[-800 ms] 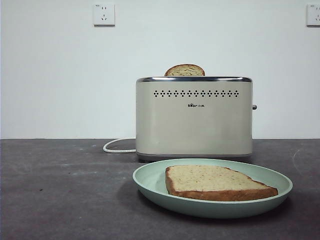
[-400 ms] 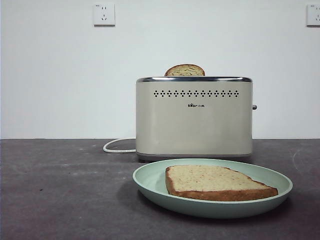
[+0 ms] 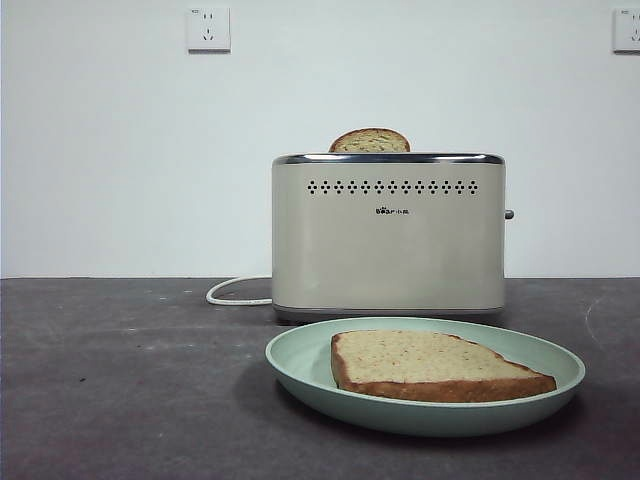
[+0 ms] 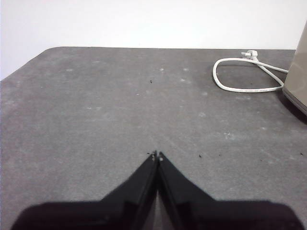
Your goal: Take the bread from the toaster,put the bread on the plate,put the plate on the table
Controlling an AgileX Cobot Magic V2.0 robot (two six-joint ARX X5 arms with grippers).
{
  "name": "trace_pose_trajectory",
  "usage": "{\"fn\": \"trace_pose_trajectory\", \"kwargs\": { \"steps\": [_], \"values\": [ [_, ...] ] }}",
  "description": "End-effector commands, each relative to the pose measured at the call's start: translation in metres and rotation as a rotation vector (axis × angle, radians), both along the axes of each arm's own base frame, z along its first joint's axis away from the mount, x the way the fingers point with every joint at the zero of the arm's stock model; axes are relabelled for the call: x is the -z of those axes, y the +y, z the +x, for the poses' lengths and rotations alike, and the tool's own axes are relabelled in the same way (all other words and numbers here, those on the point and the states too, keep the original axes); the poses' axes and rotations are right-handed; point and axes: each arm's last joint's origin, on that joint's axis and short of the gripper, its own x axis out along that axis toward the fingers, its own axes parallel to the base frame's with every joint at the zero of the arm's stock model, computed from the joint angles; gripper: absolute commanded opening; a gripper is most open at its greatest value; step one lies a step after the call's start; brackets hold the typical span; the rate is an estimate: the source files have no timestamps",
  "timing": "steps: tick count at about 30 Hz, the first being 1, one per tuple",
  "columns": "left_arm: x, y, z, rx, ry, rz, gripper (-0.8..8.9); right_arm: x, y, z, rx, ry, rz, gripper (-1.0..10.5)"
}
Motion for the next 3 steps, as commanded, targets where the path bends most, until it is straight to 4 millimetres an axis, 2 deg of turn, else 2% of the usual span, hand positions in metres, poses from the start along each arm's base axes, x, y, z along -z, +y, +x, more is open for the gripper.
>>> {"fn": "trace_pose_trajectory", "kwargs": {
  "steps": [1,3],
  "values": [
    [0.0035,0.0004,0.0004,-0.006,0.005,-0.006,-0.04,0.0038,0.0002,0.0002,-0.001,0.013,0.005,0.0],
    [0.0035,0.0004,0.0004,-0.005,0.006,-0.006,-0.04,0.0038,0.0002,0.0002,-0.001,0.013,0.005,0.0]
  ]
}}
